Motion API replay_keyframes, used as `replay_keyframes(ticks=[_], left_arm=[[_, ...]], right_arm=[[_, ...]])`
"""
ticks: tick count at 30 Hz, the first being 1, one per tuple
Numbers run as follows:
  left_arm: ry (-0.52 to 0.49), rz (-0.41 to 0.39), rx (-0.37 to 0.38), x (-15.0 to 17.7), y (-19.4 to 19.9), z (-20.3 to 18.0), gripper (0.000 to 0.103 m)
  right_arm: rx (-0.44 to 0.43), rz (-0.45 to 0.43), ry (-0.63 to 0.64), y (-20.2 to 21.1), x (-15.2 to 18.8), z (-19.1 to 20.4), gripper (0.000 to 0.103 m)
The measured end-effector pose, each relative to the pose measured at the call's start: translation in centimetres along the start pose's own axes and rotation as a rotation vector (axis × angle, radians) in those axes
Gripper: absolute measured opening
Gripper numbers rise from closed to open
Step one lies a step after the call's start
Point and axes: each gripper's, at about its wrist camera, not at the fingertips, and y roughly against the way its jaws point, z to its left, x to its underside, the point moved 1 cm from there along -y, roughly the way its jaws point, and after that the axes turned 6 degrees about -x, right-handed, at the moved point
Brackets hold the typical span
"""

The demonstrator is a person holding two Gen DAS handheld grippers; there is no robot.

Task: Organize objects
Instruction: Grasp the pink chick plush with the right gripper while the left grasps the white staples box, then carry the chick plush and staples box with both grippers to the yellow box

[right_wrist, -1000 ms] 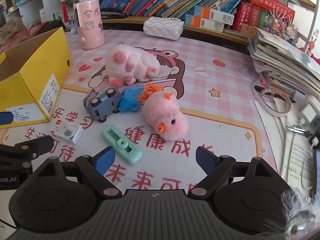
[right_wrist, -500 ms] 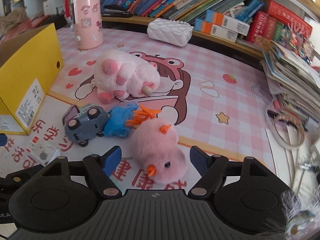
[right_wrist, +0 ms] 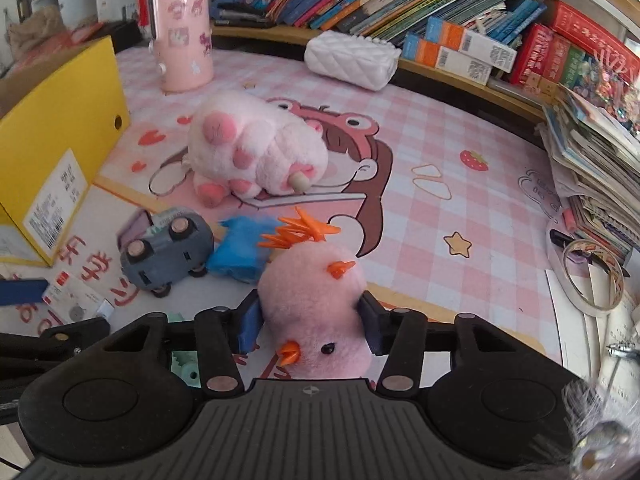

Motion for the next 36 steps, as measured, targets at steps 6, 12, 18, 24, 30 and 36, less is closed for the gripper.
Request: replay_keyframes(ticks=[6,12,18,24,30,36], left_arm=[[0.017,-0.059,0.044,0.0,2.2,0.7,0.052],[0.050,-0.179,0.075,-0.3,6.0,2.8,0.052],[0.061,-0.228,0.074,0.9,8.4,5.6,0.052],[0.084,-0.224,0.056,3.3,9.7,9.1,0.052],[0.108,-0.210,0.034,5.8,10.9,13.0,0.052],[0.115,-0.205,0.020,8.1,12.1,16.1,0.052]], right_arm=[[0.013,-0.069,-0.050,3.3,-0.1,0.2,0.047],[0.004,-0.083,-0.115,6.3,0.7,1.6,0.047],[-0.002,-0.083,-0.084,7.8,1.6,5.2,0.047],[-0.024,-0.073,-0.054,8.8,2.4,9.7,0.047],[-0.073,-0.035,-0.051,9.4,3.8,14.3,0.047],[-0.108,-0.008,-0.041,9.8,5.1,18.3,0.047]])
